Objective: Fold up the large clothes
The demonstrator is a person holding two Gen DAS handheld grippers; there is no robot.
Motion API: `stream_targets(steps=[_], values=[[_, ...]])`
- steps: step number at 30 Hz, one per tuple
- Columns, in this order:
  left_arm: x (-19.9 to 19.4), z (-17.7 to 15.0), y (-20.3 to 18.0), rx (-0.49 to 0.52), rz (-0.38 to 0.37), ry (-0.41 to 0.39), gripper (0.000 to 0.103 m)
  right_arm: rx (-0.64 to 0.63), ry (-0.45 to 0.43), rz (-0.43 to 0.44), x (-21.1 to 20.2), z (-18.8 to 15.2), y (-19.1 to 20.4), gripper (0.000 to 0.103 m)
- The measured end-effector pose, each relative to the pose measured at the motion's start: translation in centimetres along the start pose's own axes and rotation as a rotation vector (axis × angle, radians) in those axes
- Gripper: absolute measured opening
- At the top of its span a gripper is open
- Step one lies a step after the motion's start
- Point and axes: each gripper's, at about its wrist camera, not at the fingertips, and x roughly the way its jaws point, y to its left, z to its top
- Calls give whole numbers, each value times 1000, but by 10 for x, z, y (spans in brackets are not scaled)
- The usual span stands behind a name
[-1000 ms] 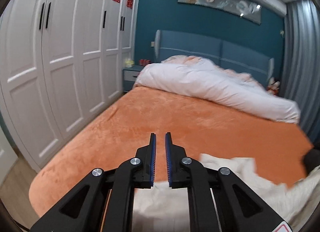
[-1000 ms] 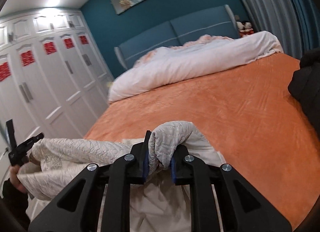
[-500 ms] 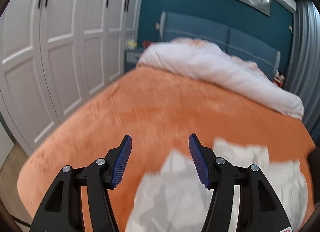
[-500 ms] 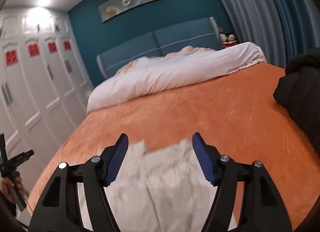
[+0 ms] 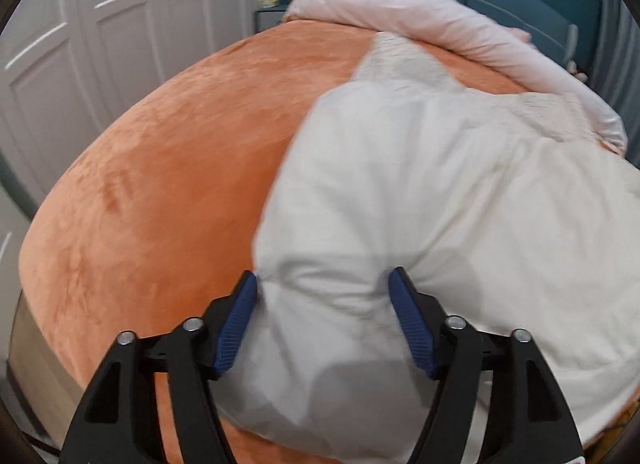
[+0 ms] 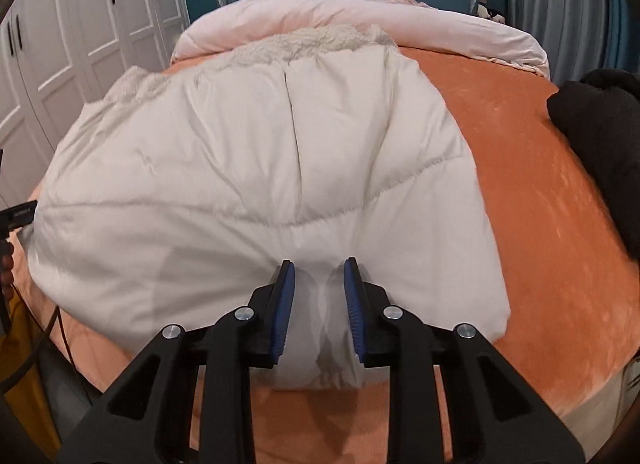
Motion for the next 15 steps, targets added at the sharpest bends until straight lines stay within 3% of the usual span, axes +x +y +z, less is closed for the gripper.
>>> stream_targets(steps=[3, 5, 8, 12, 15], values=[[-17, 7, 12, -61, -14, 3, 63, 11, 6, 3, -17, 8, -3, 24], [-39, 21, 17, -63, -27, -57, 62, 55, -45, 32, -34, 22, -12, 28], [-58, 55, 14, -54, -62, -132, 64, 114, -138, 53, -49, 61, -30, 42], [-46, 115, -2, -47, -131, -166, 71, 150, -204, 44, -30, 124, -41, 66], [-12, 145, -18, -35, -181, -119, 76, 154, -196, 18, 4, 155, -45, 72]])
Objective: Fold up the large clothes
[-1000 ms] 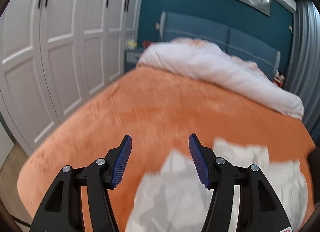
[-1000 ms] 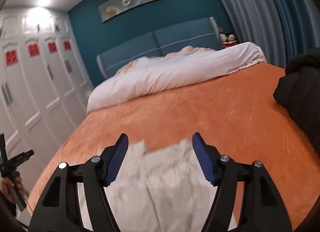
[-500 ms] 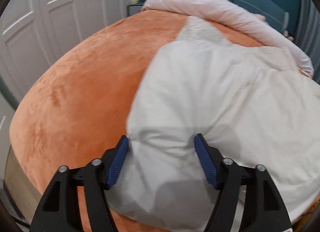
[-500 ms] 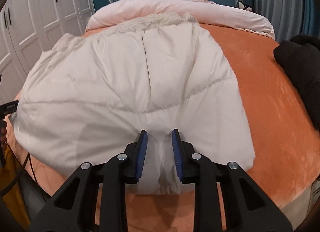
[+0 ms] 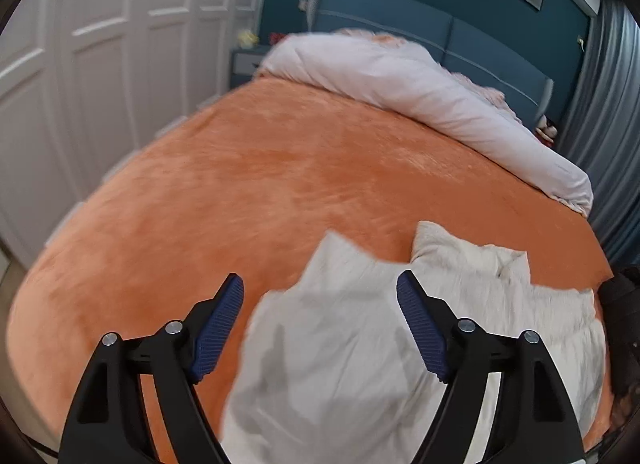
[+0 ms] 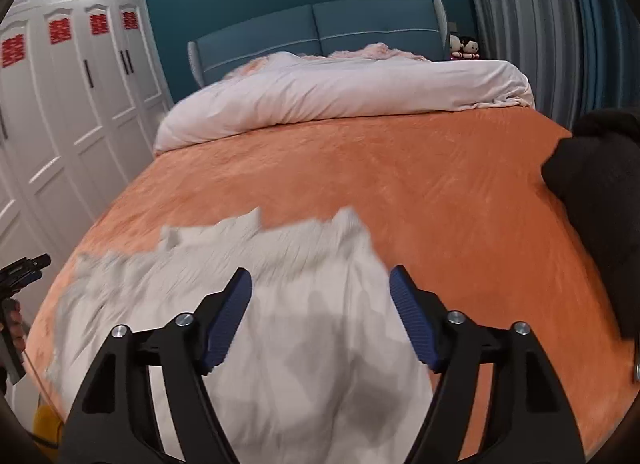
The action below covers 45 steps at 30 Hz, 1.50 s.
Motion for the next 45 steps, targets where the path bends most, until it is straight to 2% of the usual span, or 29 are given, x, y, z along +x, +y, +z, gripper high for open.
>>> stream_targets(steps=[4, 5, 6, 7, 8, 9, 10, 11, 12, 14, 16, 18, 19, 23, 25, 27, 28, 29, 30, 32, 33, 36, 39, 42, 45], values=[[63, 6, 2, -81, -87, 168, 76, 69, 119, -12, 65, 6, -11, 74], [76, 4, 0, -80, -78, 194, 76, 92, 150, -9, 77, 4, -15, 74], [78, 0, -5, -64, -65, 189, 73, 129, 185, 7, 93, -1, -20, 63], [81, -1, -9, -29, -40, 166, 52, 145, 197, 3, 100, -3, -22, 41], [82, -2, -13, 10, -27, 150, 35, 148, 193, 6, 103, -2, -21, 30], [82, 0, -17, 40, -15, 135, 12, 151, 168, 19, 99, -1, -21, 15], [79, 2, -17, 48, -12, 106, 4, 161, 116, 30, 90, 2, -21, 7], [74, 5, -18, 56, -16, 68, 2, 169, 66, 39, 81, 7, -21, 3], [72, 7, -15, 67, -10, 47, 2, 181, 11, 44, 70, 12, -23, 1], [74, 14, -16, 82, 7, 14, 2, 194, -38, 32, 64, 14, -28, 1], [88, 14, -19, 106, 51, 22, 2, 140, 20, -22, 85, 5, -27, 1], [112, 2, -23, 137, 124, 53, 5, 100, 139, -63, 119, -16, -27, 1], [122, -3, -21, 131, 133, 78, 8, 98, 164, -70, 128, -24, -30, 2], [147, -13, -12, 73, 180, 103, 14, 141, 188, -63, 144, -33, -36, 2], [153, -15, -13, 83, 199, 121, 15, 144, 197, -66, 146, -32, -34, 3], [147, -13, -15, 106, 215, 113, 15, 124, 154, -120, 131, -24, -26, 4], [138, -11, -16, 117, 226, 90, 16, 117, 100, -149, 114, -19, -20, 9], [125, -9, -18, 125, 234, 64, 16, 115, 51, -153, 99, -13, -16, 10], [106, -6, -20, 124, 230, 26, 19, 102, -14, -127, 78, -9, -7, 10], [67, -1, -28, 116, 174, -42, 19, 54, -83, -50, 47, -2, 18, 10], [52, 0, -36, 128, 143, -62, 19, 28, -92, -12, 40, -2, 28, 10], [19, -6, -73, 161, 16, -85, 28, -79, -71, 98, 34, -9, 80, 10], [20, -27, -109, 194, -82, -43, 34, -216, -24, 146, 43, -31, 130, 10], [43, -51, -131, 237, -66, 9, 34, -295, 61, 142, 67, -52, 152, 9], [66, -65, -126, 216, -29, 34, 35, -251, 91, 115, 86, -57, 138, 5]])
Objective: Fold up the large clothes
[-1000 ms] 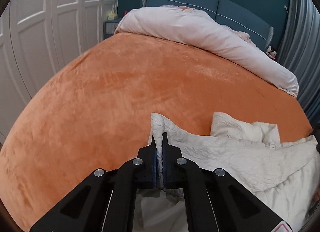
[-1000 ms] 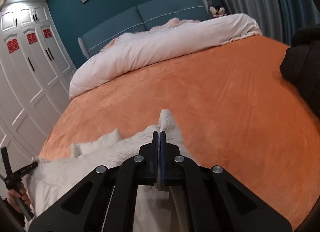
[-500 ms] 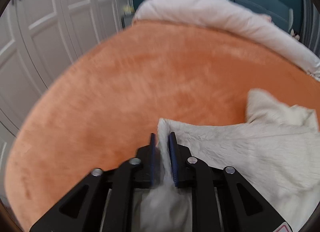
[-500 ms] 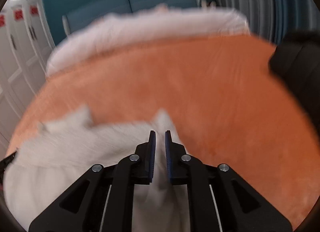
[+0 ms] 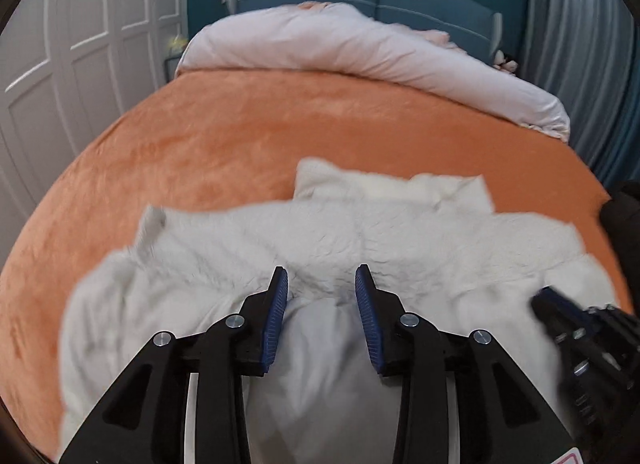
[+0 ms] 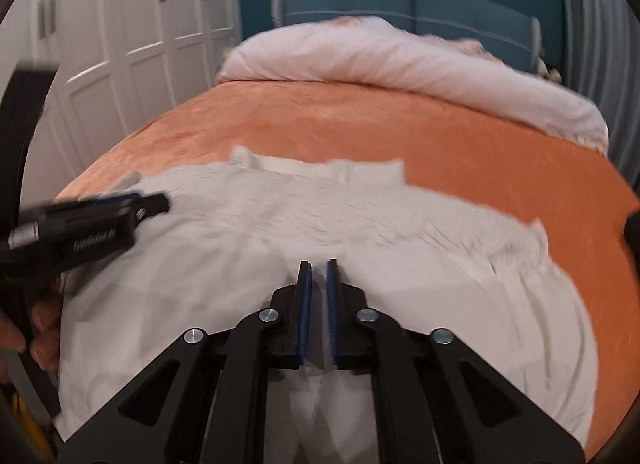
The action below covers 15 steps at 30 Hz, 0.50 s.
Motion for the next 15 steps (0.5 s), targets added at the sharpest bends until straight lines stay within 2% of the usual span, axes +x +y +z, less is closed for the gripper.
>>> stream_targets(steps=[4, 15], values=[[13, -5, 3, -8, -5, -7, 37, 101, 9, 8, 10, -4, -31, 0], [38, -22, -2, 5, 35, -35, 37, 116, 12, 19, 31, -28, -34, 0]])
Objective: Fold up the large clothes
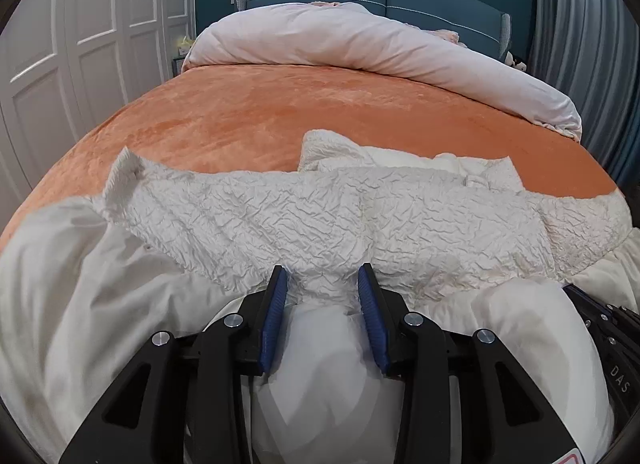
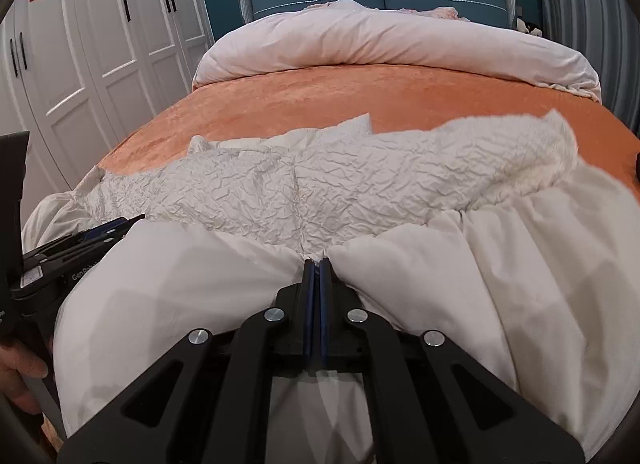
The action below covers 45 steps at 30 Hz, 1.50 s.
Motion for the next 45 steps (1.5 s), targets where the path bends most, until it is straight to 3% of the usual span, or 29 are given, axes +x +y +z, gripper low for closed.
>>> stream_targets(steps=[10, 12, 13, 15, 18, 23, 26, 30, 35, 45], values=[[0, 4, -3, 7, 9, 10, 37, 0, 41, -2, 6, 4, 1, 0], [-16, 14, 5, -22, -21, 11, 38, -21, 36, -5, -10, 17, 7, 8], [-27, 19, 10, -44, -25, 0, 42, -29, 20, 2, -17, 22, 11, 11], [-44, 30, 21, -84, -16, -35, 53, -47, -12, 50, -34, 35, 25, 12], [-46, 46, 36, -129, -15, -18, 55, -87, 29, 148, -29, 48, 56, 12], [-22, 52, 39, -45, 94, 43, 55, -252, 139, 146, 13, 33, 96, 13], [-12, 51, 48, -52, 122, 68, 55, -173, 129, 152, 14, 40, 74, 12], [-3, 49, 56, -53, 139, 85, 55, -35, 77, -5, 7, 54, 13, 12], [6, 41, 49, 10, 177, 83, 55, 68, 61, -56, 4, 54, -41, 9], [23, 28, 47, 26, 185, 69, 60, 64, 75, -60, 27, 33, -45, 9]])
